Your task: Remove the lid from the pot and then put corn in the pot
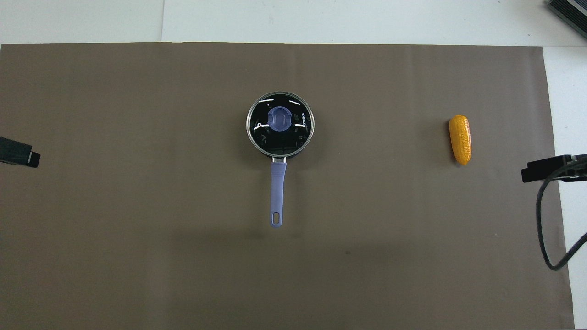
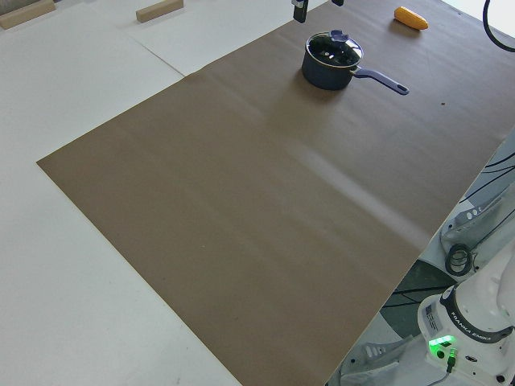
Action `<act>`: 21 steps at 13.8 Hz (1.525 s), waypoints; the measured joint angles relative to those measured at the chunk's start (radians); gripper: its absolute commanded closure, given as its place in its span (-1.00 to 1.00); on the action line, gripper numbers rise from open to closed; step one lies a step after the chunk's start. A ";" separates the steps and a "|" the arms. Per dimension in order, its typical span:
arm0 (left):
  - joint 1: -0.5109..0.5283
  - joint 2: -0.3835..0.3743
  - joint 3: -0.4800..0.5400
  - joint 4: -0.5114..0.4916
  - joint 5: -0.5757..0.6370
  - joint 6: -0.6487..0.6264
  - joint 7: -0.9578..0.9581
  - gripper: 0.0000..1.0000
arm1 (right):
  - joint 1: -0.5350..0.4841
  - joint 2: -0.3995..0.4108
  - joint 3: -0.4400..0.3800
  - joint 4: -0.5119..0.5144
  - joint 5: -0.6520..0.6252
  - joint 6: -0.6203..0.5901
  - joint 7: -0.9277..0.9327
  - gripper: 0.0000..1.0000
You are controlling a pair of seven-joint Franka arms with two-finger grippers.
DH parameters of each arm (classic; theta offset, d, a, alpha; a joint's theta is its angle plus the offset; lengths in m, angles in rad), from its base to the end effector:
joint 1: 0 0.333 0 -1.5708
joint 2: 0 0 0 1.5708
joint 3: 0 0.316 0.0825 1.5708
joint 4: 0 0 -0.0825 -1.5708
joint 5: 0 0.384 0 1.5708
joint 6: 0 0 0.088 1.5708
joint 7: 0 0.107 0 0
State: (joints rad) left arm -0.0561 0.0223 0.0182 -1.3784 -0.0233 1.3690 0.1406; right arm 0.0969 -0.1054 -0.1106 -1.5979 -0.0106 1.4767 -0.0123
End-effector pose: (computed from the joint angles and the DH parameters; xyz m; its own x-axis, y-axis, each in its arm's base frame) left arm 0.5381 -0.0234 0.6837 0.9829 -0.1821 -0.0282 -0.1814 -0.9831 0.0268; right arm 0.5116 -0.0117 0.6595 0.9999 -0.0016 -0.0164 -0.0016 -1.0000 -0.0013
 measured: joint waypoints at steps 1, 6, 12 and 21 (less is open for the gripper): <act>0.000 0.004 0.000 0.002 0.000 0.005 0.000 -1.00 | 0.000 0.000 0.000 0.000 0.000 0.000 0.000 -1.00; 0.000 0.006 -0.001 0.012 0.000 0.013 0.000 -1.00 | 0.000 0.000 0.000 0.000 0.000 0.000 0.000 -1.00; 0.000 0.006 -0.001 0.013 0.000 0.013 0.000 -1.00 | 0.001 0.000 0.006 0.000 0.000 0.000 0.000 -1.00; -0.002 0.005 -0.009 0.011 0.000 0.011 0.000 -1.00 | -0.001 0.001 0.001 -0.035 0.000 0.063 0.000 -1.00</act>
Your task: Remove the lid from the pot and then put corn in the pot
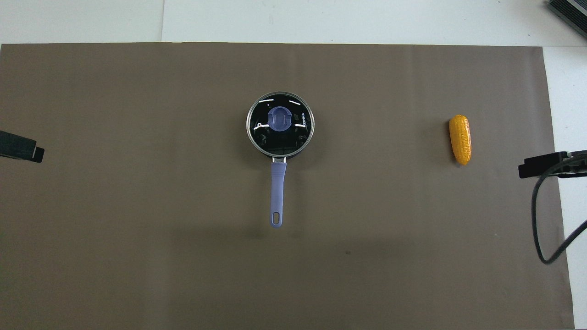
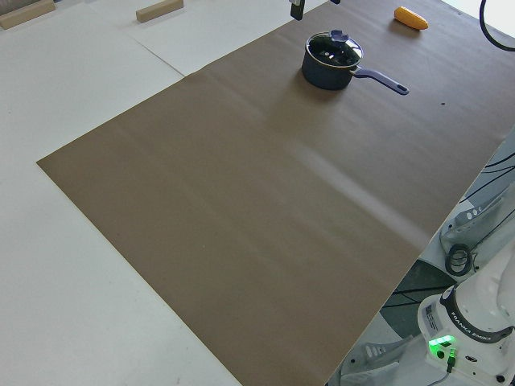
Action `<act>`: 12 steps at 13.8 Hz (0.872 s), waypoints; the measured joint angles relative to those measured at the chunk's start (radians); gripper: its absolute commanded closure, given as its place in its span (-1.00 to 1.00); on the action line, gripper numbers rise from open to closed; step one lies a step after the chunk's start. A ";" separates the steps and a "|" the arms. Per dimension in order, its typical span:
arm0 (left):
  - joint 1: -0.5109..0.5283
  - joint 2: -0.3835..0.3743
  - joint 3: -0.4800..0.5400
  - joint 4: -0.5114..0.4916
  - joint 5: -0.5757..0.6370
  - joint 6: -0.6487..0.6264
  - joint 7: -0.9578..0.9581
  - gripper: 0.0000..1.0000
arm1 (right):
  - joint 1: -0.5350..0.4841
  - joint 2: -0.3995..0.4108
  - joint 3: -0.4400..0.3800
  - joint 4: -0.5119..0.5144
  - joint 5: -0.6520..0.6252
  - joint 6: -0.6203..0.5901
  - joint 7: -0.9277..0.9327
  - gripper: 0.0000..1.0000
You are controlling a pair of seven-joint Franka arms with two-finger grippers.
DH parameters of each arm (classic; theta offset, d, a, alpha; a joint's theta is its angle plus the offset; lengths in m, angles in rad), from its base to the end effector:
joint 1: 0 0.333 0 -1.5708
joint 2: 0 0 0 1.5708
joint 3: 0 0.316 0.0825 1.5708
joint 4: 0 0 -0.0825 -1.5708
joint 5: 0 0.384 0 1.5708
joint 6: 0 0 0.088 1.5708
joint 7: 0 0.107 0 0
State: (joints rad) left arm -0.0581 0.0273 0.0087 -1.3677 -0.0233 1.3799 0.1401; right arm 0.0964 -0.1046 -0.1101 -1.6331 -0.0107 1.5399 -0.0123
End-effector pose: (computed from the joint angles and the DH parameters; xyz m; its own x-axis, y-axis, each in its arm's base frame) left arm 0.5403 -0.0296 0.6867 0.9812 -0.1927 -0.0117 -0.1923 -0.9810 0.0246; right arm 0.5185 -0.0116 0.6482 0.9999 -0.0013 0.0108 -0.0012 -1.0000 -0.0007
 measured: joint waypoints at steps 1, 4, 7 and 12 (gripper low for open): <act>0.000 0.000 -0.003 0.000 0.000 0.000 0.000 -1.00 | -0.001 0.002 -0.001 -0.043 0.000 0.060 0.000 -1.00; -0.001 -0.001 -0.008 -0.001 0.000 0.000 0.000 -1.00 | -0.008 0.034 -0.003 -0.208 0.000 0.287 0.000 -1.00; -0.004 -0.002 -0.012 -0.001 0.000 0.006 0.000 -1.00 | -0.026 0.125 -0.004 -0.260 0.000 0.432 0.000 -1.00; -0.050 0.003 -0.018 -0.006 -0.001 0.107 -0.046 -1.00 | -0.073 0.310 -0.005 -0.265 0.000 0.676 0.000 -1.00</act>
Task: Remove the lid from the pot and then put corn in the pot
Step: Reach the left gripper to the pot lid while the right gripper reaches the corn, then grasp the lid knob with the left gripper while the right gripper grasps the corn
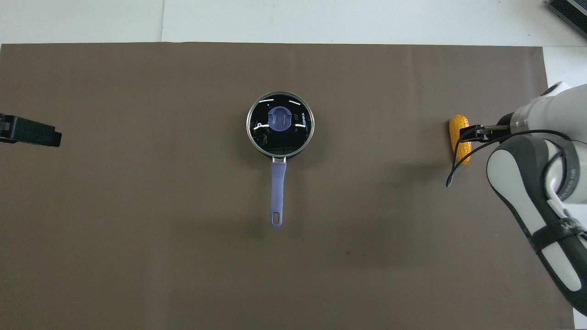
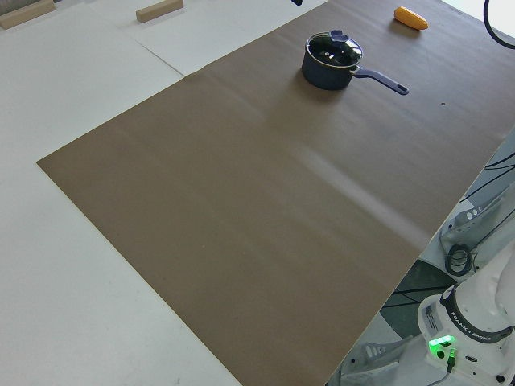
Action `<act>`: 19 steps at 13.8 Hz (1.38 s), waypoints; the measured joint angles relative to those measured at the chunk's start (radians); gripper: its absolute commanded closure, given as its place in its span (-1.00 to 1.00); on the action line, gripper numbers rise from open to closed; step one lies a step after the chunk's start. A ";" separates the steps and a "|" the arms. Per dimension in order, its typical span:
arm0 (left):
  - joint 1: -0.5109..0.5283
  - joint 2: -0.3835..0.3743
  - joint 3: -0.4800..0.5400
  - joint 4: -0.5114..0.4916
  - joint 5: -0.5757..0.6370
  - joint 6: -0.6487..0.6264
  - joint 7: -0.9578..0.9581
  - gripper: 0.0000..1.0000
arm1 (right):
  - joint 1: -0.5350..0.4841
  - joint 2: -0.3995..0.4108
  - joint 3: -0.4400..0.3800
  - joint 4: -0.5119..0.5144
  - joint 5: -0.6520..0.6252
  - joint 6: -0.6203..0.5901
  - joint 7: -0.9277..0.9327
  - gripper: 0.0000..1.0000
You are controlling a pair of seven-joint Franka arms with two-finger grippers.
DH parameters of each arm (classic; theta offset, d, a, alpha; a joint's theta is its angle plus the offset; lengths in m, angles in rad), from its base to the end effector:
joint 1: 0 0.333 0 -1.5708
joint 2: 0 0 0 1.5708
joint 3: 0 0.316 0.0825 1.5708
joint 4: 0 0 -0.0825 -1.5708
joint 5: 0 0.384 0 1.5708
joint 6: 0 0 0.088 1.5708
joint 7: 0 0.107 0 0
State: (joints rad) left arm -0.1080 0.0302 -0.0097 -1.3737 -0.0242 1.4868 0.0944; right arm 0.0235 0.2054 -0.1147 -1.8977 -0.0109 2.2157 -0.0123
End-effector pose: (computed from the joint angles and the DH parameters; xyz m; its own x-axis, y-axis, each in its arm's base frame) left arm 0.5494 -0.0676 0.6922 0.9736 -0.2120 0.0847 -0.2141 -0.9767 0.0162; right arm 0.6150 -0.0534 0.4061 0.9913 -0.0667 0.1130 -0.0710 -0.9969 0.0341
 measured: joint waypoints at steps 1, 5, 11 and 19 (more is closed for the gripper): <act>-0.028 0.006 -0.001 -0.005 0.000 0.027 -0.028 -1.00 | -0.009 0.032 0.000 0.000 0.000 0.044 0.000 -1.00; -0.161 0.077 -0.007 -0.020 0.001 0.141 -0.162 -1.00 | -0.029 0.139 0.000 0.000 0.001 0.168 0.002 -1.00; -0.334 0.234 -0.007 -0.021 0.049 0.286 -0.318 -1.00 | -0.031 0.226 0.002 0.006 0.001 0.273 0.023 -0.74; -0.474 0.457 -0.006 0.068 0.095 0.422 -0.602 -1.00 | -0.032 0.226 0.000 0.034 0.000 0.273 -0.120 1.00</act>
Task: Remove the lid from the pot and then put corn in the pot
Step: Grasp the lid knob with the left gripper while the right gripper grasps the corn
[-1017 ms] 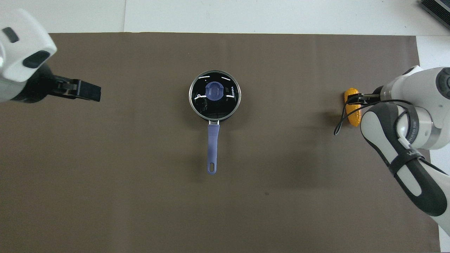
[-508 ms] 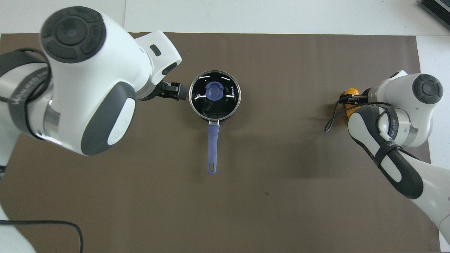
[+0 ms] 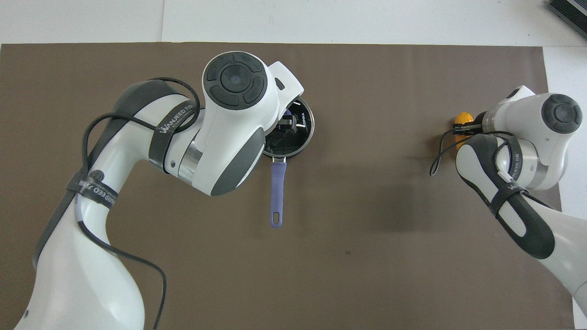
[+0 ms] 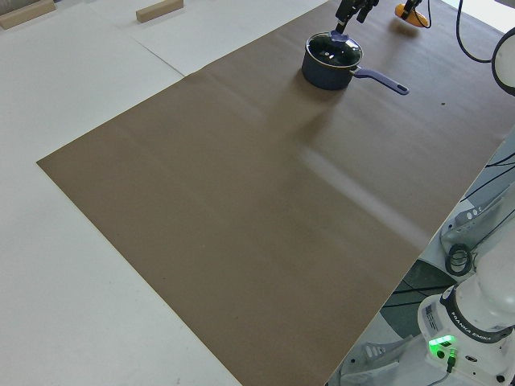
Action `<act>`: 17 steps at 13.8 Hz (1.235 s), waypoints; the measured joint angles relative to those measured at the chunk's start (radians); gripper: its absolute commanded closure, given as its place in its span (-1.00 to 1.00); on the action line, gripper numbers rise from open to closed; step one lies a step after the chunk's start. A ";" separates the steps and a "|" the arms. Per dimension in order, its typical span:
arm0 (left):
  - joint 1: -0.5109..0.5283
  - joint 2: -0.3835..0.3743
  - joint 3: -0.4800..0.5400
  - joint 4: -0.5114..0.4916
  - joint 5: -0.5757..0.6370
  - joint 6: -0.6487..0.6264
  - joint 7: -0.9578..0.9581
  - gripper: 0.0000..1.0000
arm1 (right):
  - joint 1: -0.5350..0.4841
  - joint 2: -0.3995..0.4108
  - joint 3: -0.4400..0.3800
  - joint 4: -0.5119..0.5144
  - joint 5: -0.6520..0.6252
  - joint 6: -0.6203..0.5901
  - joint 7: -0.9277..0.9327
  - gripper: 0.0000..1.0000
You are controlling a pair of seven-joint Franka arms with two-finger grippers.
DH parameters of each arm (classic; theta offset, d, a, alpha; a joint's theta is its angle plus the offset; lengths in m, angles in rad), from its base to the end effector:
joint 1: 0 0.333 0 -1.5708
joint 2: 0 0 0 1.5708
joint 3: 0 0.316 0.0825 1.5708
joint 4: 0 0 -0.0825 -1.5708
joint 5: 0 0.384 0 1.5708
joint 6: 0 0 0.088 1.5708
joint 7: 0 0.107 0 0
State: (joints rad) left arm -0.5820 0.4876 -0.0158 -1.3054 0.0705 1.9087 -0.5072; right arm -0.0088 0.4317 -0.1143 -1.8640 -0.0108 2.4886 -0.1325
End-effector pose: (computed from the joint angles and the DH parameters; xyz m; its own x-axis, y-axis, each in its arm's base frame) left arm 0.5939 -0.3954 0.4734 0.9857 -0.1066 0.1302 -0.1078 -0.9942 0.0022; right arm 0.6519 -0.0750 0.3061 0.9821 0.0394 0.1844 0.0248 -0.9964 0.0809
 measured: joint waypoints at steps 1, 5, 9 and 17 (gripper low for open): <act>-0.004 0.027 0.000 0.025 0.000 0.006 -0.012 -1.00 | 0.000 0.000 0.000 0.009 0.000 0.000 -0.004 1.00; -0.020 0.125 -0.002 0.080 0.021 0.060 -0.060 -1.00 | 0.005 -0.034 0.004 0.072 0.000 -0.093 -0.010 1.00; -0.026 0.162 0.003 0.115 0.030 0.073 -0.076 -0.69 | 0.011 -0.147 0.008 0.097 0.000 -0.240 -0.010 1.00; -0.025 0.166 0.000 0.123 0.062 0.076 -0.076 -0.77 | 0.024 -0.211 0.012 0.250 0.000 -0.471 -0.010 1.00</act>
State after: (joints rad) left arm -0.6069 0.6537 -0.0162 -1.1828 0.1324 1.9843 -0.5834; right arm 0.0152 0.2204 -0.1027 -1.6145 -0.0108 2.0176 -0.1422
